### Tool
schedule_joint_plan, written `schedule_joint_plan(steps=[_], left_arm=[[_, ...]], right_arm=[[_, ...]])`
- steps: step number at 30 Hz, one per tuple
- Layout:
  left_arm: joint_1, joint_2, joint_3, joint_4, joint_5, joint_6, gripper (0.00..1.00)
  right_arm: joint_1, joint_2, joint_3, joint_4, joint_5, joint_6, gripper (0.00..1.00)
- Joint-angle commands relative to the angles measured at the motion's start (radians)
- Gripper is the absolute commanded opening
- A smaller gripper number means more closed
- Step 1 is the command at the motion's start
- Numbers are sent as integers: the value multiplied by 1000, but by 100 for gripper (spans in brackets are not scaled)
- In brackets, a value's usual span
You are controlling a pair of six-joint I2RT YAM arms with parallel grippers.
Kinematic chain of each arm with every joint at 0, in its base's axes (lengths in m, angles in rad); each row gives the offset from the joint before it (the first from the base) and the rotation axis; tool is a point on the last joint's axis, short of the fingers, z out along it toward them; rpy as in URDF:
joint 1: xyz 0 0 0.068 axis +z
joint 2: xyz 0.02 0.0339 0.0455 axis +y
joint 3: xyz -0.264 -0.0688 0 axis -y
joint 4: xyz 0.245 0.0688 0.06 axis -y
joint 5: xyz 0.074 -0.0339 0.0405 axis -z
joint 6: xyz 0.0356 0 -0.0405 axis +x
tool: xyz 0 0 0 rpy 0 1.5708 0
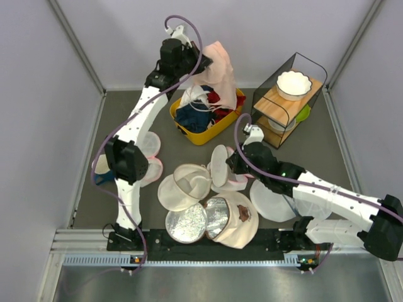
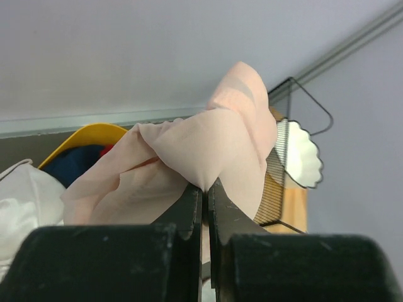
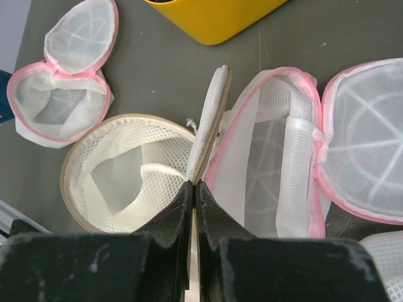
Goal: Unzip the laundry bag and remove the bra
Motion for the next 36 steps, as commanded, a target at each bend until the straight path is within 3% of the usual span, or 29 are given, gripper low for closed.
schedule_joint_plan(steps=[1, 13, 24, 30, 36], left_arm=[[-11, 85, 30, 123, -156, -61, 0], [-109, 141, -164, 63, -425, -208, 0], [-147, 298, -165, 0, -537, -281, 0], [-147, 387, -116, -78, -516, -290, 0], [-149, 272, -222, -6, -488, -271, 0]], right_arm=[[5, 25, 63, 10, 30, -20, 0], [-17, 51, 75, 10, 11, -19, 0], [-15, 29, 60, 10, 13, -20, 0], [-17, 22, 59, 11, 11, -22, 0], [-17, 10, 52, 11, 10, -17, 0]])
